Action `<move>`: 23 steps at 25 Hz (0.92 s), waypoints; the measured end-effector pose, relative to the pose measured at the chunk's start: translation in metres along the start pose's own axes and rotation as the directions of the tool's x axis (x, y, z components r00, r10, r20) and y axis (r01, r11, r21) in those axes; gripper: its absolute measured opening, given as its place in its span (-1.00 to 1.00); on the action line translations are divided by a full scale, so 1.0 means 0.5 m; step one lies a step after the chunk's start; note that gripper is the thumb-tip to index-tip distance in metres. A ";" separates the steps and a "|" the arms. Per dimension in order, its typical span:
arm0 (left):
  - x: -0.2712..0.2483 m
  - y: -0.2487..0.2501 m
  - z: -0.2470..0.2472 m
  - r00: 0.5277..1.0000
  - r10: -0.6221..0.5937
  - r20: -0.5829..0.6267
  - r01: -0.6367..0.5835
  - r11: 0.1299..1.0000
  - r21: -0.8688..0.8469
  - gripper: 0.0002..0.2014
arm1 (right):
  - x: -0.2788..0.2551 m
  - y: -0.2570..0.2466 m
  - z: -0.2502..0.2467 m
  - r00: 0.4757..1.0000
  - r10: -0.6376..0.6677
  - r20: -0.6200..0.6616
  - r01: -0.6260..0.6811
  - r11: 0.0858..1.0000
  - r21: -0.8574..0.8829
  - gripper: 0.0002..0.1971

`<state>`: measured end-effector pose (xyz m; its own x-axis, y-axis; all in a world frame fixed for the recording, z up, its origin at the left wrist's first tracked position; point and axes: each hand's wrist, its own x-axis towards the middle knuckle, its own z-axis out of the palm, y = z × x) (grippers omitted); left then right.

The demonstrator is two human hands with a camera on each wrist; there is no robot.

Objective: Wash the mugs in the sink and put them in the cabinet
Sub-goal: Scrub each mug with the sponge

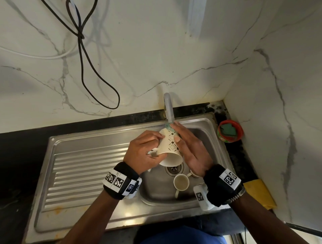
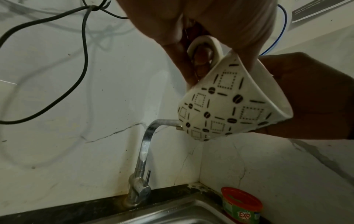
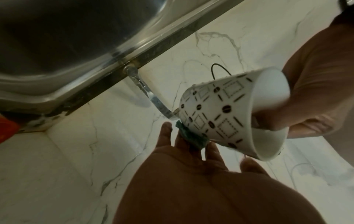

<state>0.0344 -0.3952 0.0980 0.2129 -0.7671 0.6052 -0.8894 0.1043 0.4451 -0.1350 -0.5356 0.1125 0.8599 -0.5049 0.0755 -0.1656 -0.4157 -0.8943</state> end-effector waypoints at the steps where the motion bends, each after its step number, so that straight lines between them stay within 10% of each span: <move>1: 0.001 0.000 0.001 1.000 -0.005 -0.001 0.005 1.000 -0.007 -0.68 | -0.001 0.000 0.000 0.999 -0.031 0.023 0.032 0.999 -0.032 -0.55; 6: -0.006 -0.012 0.004 0.965 -0.250 -0.074 0.246 0.968 -0.054 -0.77 | -0.046 -0.001 0.023 0.928 -0.370 0.042 0.371 0.909 -0.187 -0.46; 10: 0.007 -0.003 0.009 0.901 -0.432 -0.030 0.419 0.887 -0.194 -0.81 | -0.026 0.019 0.032 0.958 -0.171 -0.228 0.113 0.962 -0.248 -0.58; 16: 0.019 0.001 -0.004 0.824 -0.521 0.222 0.566 0.740 -0.363 -0.65 | -0.008 0.031 0.030 0.944 0.143 -0.299 -0.182 0.978 -0.107 -0.68; 20: -0.021 -0.014 0.009 0.684 -0.461 0.566 0.728 0.378 -0.572 -0.20 | -0.005 0.009 0.017 0.893 0.445 -0.065 -0.348 0.776 0.526 -0.72; 23: -0.036 0.001 0.033 0.663 -0.535 0.523 0.726 0.288 -0.625 -0.13 | -0.005 0.003 0.021 0.900 0.430 0.066 -0.396 0.746 0.535 -0.75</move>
<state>0.0234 -0.3917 0.0764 0.4056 -0.8956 -0.1826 0.1517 -0.1311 0.9797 -0.1323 -0.5269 0.1065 0.7351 -0.5832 -0.3457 -0.2056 0.2942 -0.9334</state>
